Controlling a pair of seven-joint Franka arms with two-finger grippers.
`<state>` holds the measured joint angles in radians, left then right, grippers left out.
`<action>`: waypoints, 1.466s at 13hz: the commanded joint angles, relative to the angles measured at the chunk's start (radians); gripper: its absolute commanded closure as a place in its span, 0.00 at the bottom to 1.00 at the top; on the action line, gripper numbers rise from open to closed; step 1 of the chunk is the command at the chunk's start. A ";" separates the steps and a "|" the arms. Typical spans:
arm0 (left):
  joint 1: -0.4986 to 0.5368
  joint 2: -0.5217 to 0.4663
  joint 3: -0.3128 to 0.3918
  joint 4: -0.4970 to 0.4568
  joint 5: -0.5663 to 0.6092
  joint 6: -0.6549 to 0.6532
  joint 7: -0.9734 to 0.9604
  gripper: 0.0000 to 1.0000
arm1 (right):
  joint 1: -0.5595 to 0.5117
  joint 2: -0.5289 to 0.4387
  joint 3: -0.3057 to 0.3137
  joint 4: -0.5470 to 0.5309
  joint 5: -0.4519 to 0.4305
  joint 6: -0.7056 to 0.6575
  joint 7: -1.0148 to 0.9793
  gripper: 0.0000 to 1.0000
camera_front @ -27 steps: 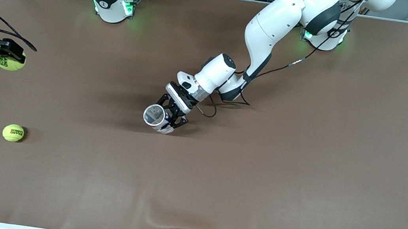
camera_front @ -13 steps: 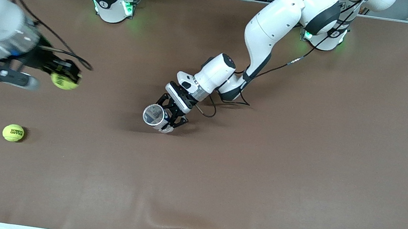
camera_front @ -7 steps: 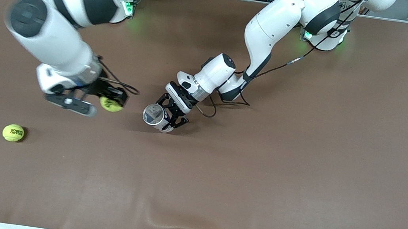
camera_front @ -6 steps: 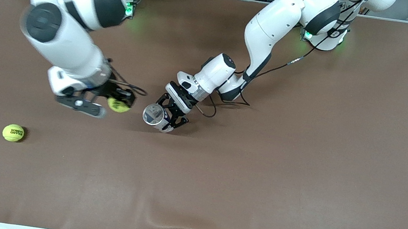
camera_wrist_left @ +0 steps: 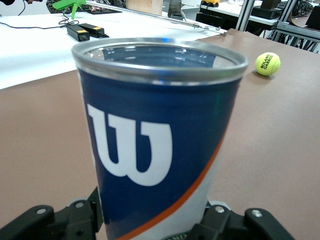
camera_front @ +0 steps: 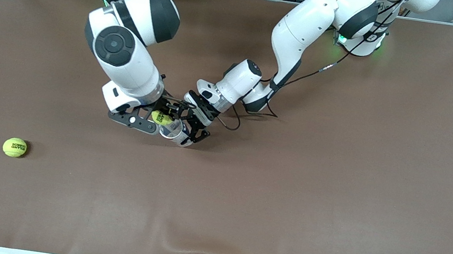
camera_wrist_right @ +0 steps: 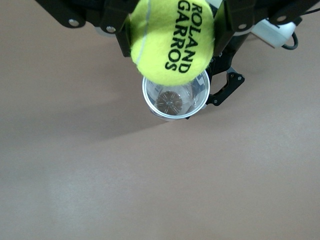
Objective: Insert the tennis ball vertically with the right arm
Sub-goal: 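Lower the ball into the can and open the right gripper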
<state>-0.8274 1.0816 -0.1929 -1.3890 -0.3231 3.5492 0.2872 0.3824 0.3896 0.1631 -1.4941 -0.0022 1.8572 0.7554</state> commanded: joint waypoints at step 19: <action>-0.012 0.024 0.007 0.011 -0.024 0.005 -0.003 0.34 | 0.015 0.063 -0.011 -0.020 -0.082 0.074 0.039 0.00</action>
<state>-0.8285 1.0824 -0.1913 -1.3906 -0.3236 3.5495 0.2872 0.4094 0.4595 0.1526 -1.5183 -0.0725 1.9326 0.7855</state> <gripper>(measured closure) 0.335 0.000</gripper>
